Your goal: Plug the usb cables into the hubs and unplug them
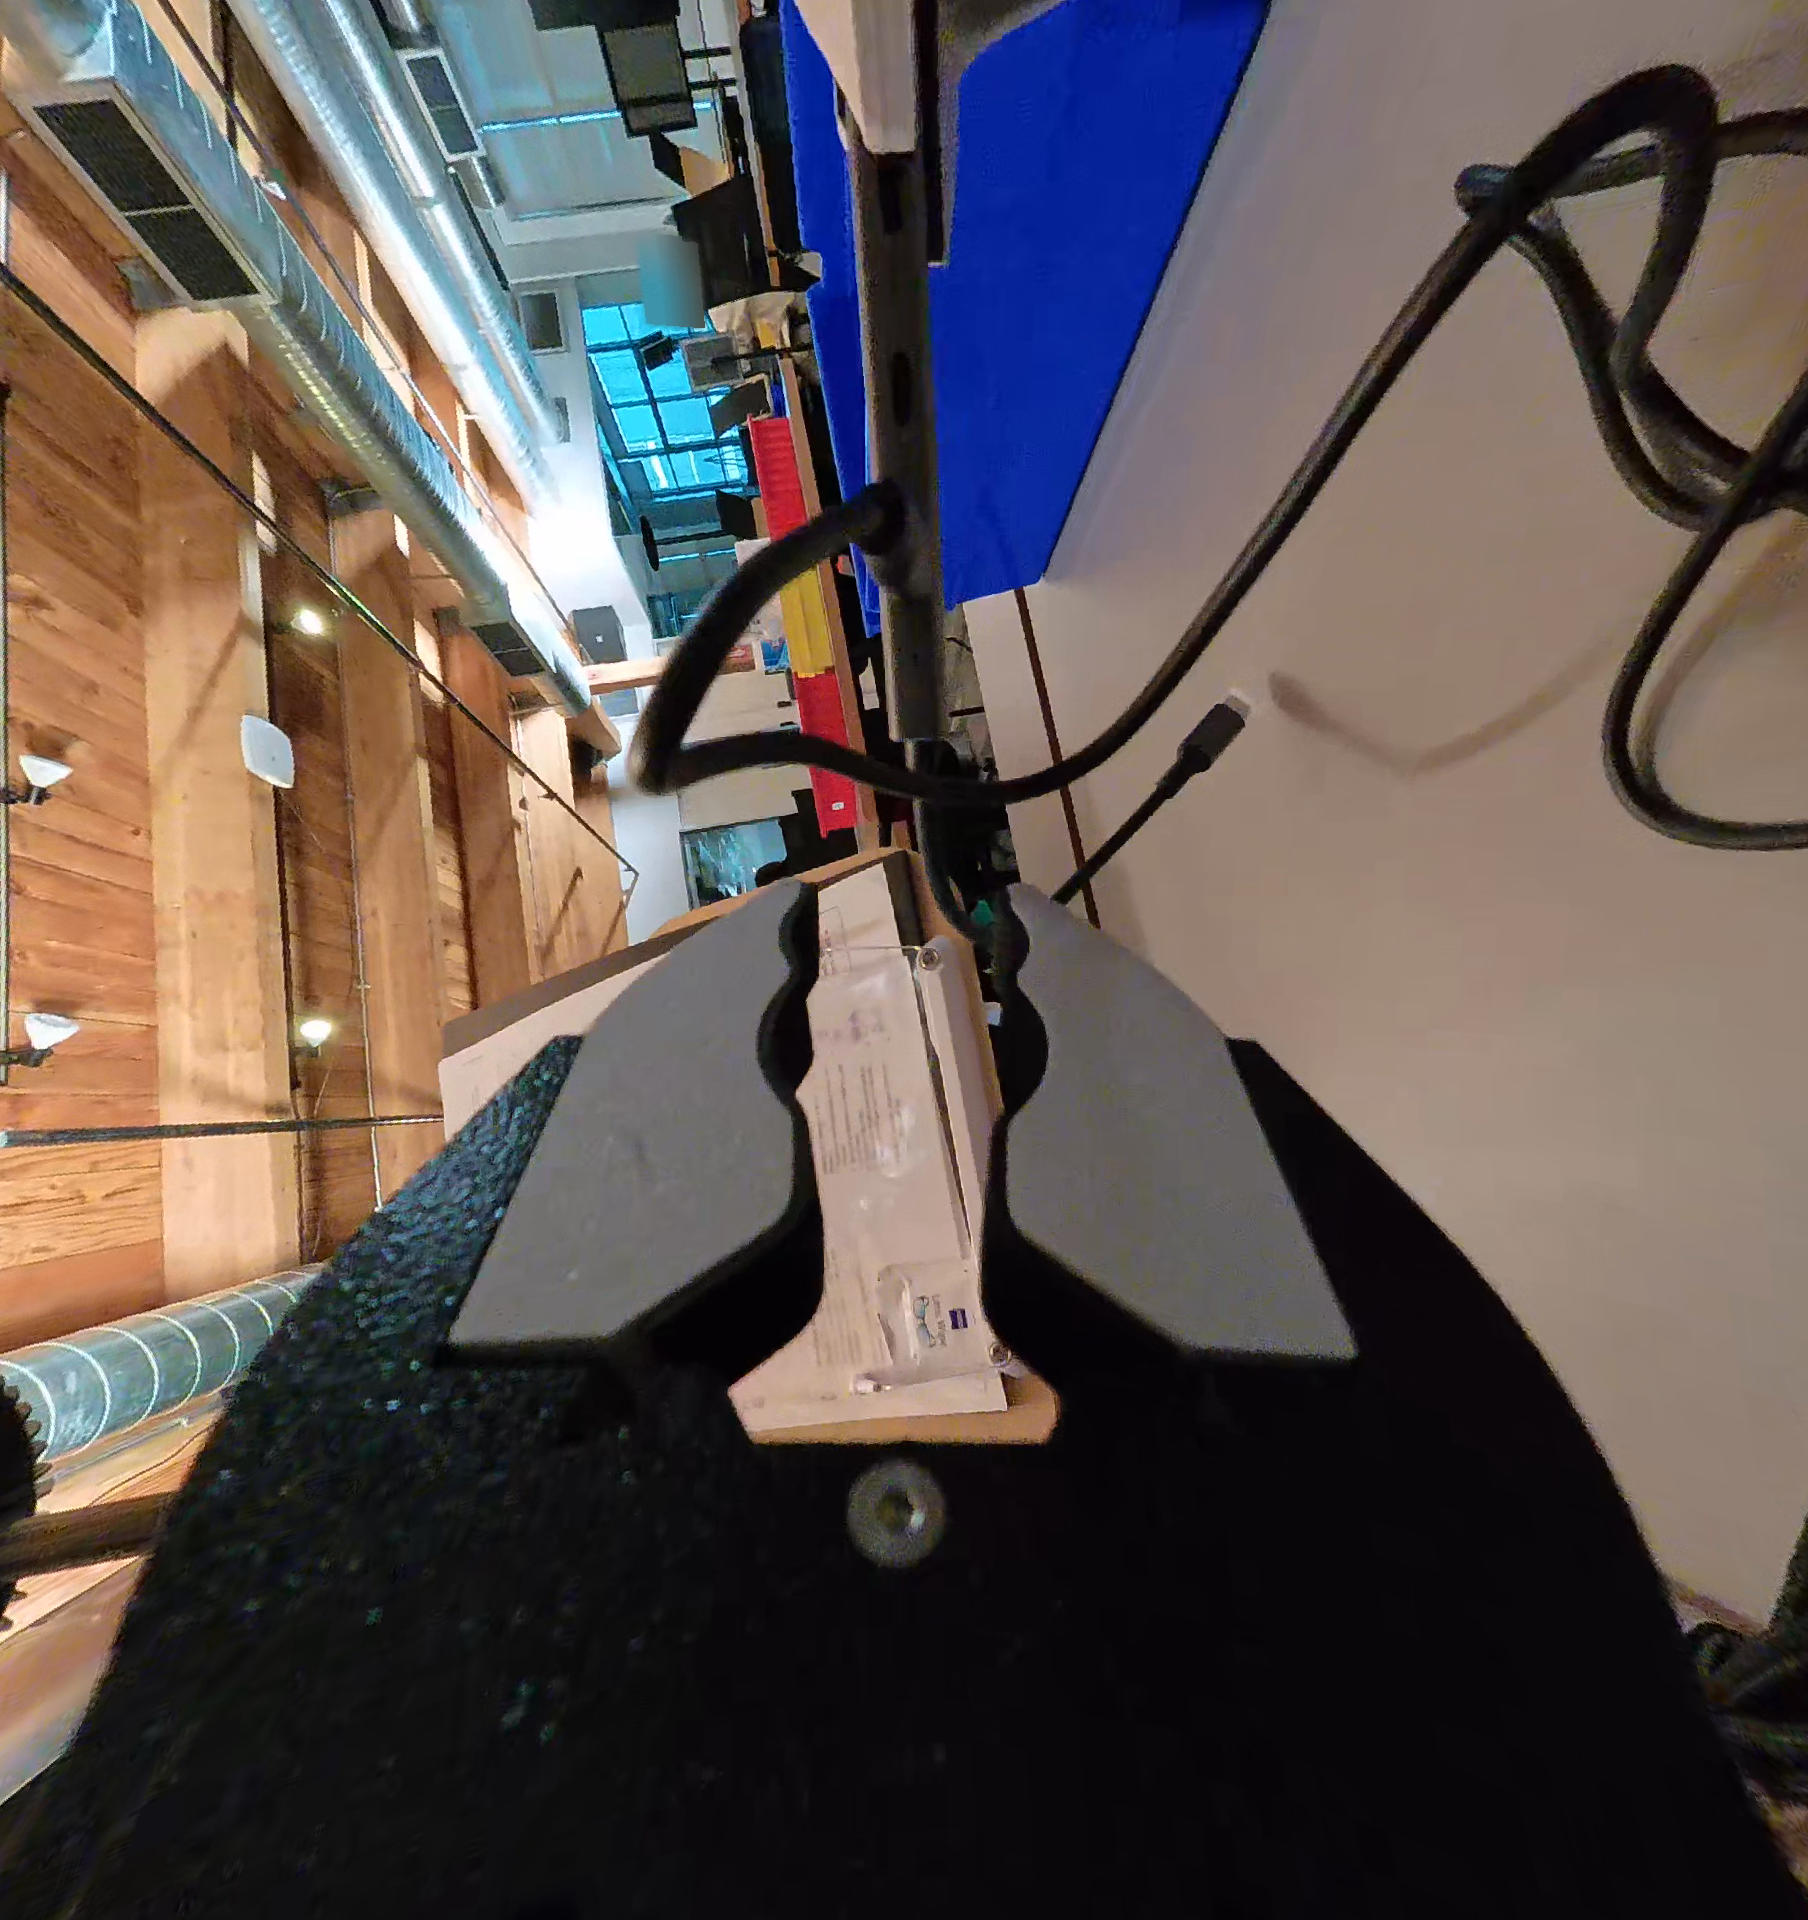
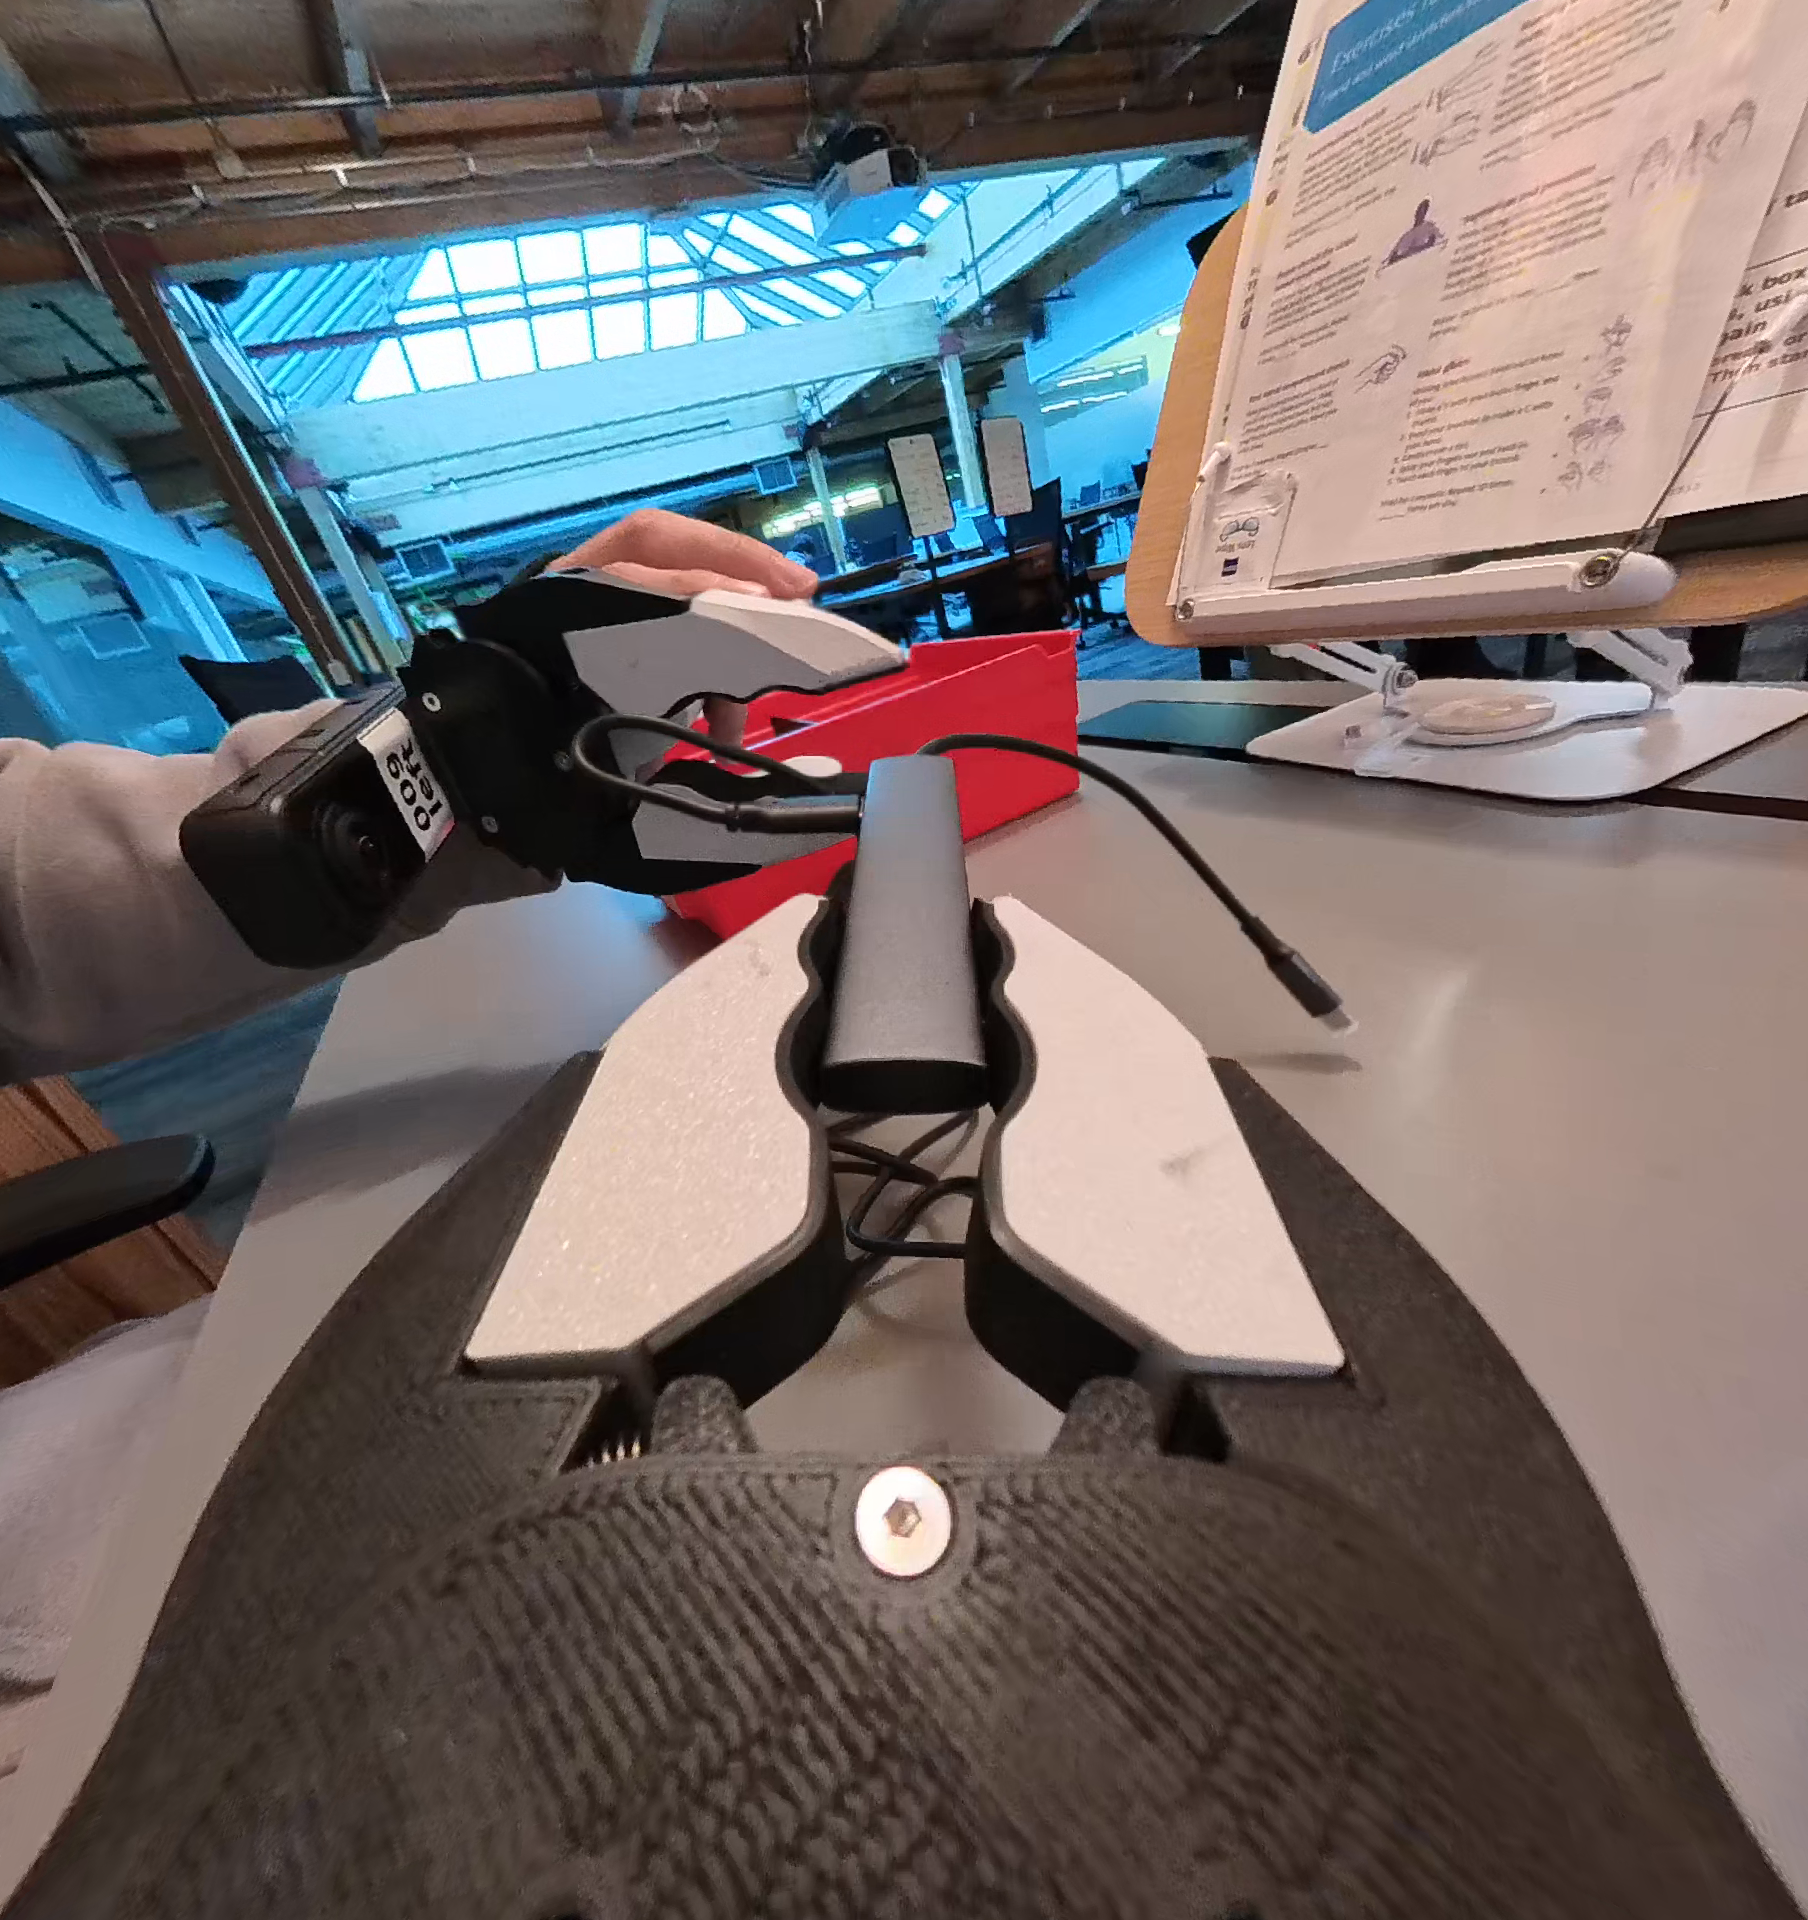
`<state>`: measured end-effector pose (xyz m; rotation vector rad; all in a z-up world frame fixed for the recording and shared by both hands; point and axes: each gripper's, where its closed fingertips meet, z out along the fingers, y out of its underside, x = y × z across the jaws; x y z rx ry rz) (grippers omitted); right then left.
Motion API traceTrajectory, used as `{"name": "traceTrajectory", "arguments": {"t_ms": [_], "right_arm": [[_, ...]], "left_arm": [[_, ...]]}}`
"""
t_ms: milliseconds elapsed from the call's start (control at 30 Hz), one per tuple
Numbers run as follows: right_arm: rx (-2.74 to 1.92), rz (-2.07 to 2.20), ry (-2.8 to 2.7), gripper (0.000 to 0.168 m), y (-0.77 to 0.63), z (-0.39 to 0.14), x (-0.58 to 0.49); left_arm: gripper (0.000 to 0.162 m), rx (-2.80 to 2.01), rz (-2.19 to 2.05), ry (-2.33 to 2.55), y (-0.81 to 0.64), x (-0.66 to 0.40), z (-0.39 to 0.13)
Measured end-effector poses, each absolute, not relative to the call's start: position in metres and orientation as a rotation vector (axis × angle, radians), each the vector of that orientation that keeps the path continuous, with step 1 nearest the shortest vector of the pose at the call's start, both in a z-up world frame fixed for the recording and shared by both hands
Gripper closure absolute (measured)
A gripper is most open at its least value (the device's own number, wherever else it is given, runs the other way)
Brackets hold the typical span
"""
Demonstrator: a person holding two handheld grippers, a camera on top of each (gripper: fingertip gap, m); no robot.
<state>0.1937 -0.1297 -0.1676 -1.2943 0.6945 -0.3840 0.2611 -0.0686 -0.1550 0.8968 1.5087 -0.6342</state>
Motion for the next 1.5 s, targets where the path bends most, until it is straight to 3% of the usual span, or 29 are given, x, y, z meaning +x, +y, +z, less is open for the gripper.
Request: {"name": "traceTrajectory", "arguments": {"t_ms": [167,233,1133,1167,1500], "right_arm": [[-1.307,-0.342,0.649,0.144,-0.124,-0.167,0.188],[-1.300,-0.351,0.649,0.144,-0.124,-0.166,0.188],[-1.328,-0.414,0.655,0.141,-0.121,-0.167,0.192],[-1.333,-0.425,0.664,0.141,-0.121,-0.168,0.193],[-1.284,-0.433,0.650,0.145,-0.125,-0.163,0.193]], "left_arm": [[0.134,0.976,-0.669,1.505,-0.082,0.243,-0.159],[0.153,1.006,-0.640,1.477,-0.087,0.240,-0.159],[0.153,1.021,-0.701,1.473,-0.086,0.257,-0.156],[0.107,1.021,-0.691,1.467,-0.086,0.259,-0.156],[0.110,1.021,-0.674,1.412,-0.084,0.263,-0.146]]}}
